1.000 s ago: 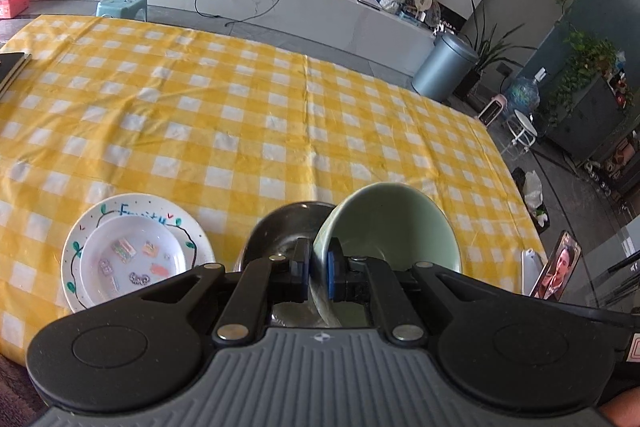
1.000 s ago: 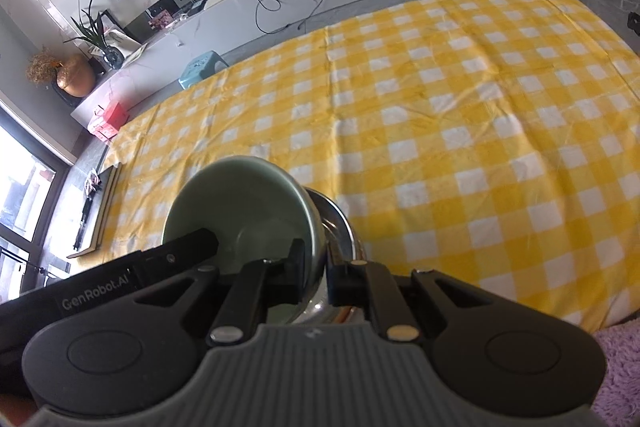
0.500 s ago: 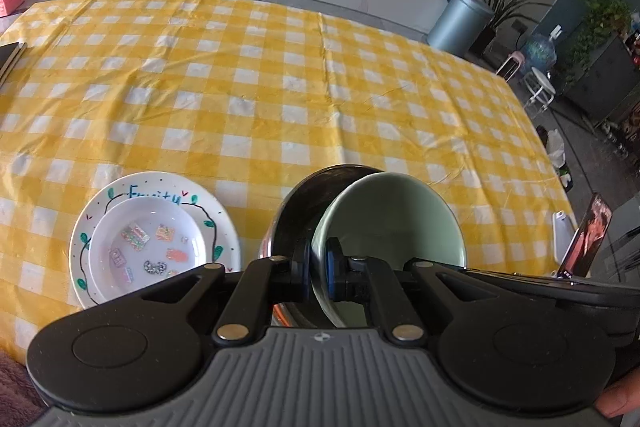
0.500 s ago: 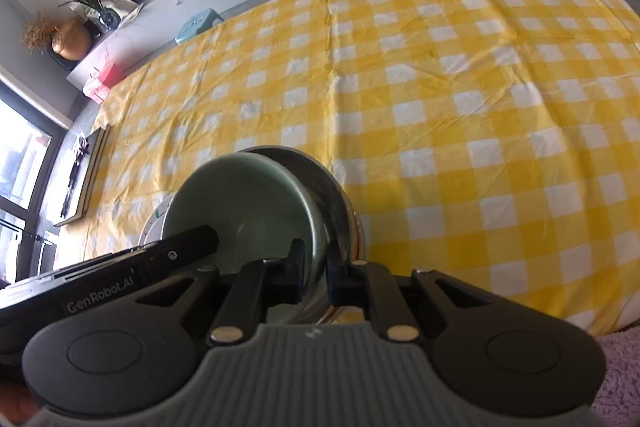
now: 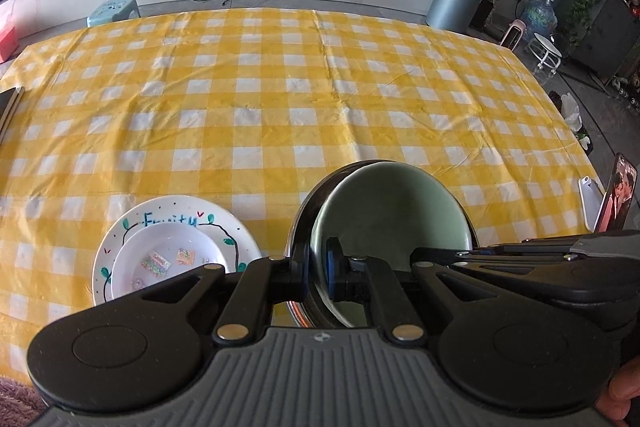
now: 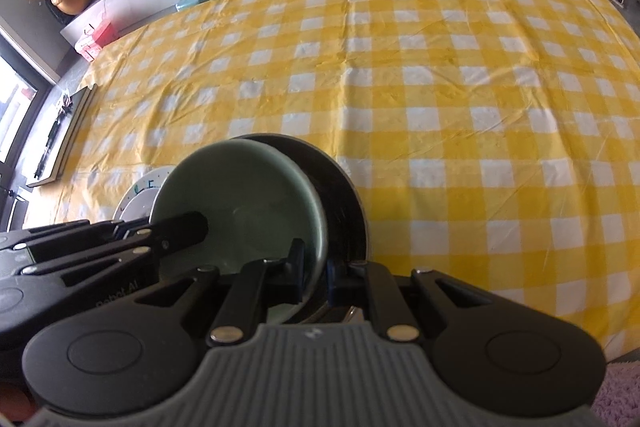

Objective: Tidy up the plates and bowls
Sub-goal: 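Lower the green bowl into the orange bowl and open both grippers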

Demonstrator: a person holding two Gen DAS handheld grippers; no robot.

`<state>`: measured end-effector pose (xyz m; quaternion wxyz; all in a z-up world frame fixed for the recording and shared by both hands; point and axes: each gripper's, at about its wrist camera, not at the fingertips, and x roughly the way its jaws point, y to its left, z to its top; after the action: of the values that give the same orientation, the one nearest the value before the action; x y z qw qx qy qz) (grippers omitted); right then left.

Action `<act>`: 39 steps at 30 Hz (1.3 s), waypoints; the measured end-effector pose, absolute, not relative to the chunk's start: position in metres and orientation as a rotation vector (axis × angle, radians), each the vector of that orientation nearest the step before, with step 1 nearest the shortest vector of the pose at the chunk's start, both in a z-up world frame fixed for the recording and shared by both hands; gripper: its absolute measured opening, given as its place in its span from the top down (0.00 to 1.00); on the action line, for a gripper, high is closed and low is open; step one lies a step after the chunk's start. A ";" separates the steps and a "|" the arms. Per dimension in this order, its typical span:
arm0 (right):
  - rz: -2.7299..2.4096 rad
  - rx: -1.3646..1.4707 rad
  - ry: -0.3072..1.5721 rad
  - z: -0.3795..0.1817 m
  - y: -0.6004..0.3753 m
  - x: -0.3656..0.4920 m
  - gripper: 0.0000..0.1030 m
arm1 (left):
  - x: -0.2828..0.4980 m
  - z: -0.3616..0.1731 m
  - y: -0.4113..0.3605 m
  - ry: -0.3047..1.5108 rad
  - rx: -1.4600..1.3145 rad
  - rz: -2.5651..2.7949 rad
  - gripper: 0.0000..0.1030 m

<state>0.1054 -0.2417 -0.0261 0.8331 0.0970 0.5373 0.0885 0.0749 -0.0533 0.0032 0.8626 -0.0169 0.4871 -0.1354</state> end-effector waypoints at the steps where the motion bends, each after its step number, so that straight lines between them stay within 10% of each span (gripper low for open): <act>1: 0.187 0.202 1.139 -0.026 -0.242 0.106 0.92 | 0.075 0.003 -0.053 1.023 -0.039 -0.285 0.92; 39: 0.214 0.049 1.108 -0.024 -0.228 0.104 0.88 | 0.070 0.011 -0.056 0.960 0.033 -0.293 0.91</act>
<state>0.1041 -0.2277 -0.0238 0.8448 0.0234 0.5249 0.1016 0.0700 -0.0559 0.0114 0.8766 0.0159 0.4600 -0.1403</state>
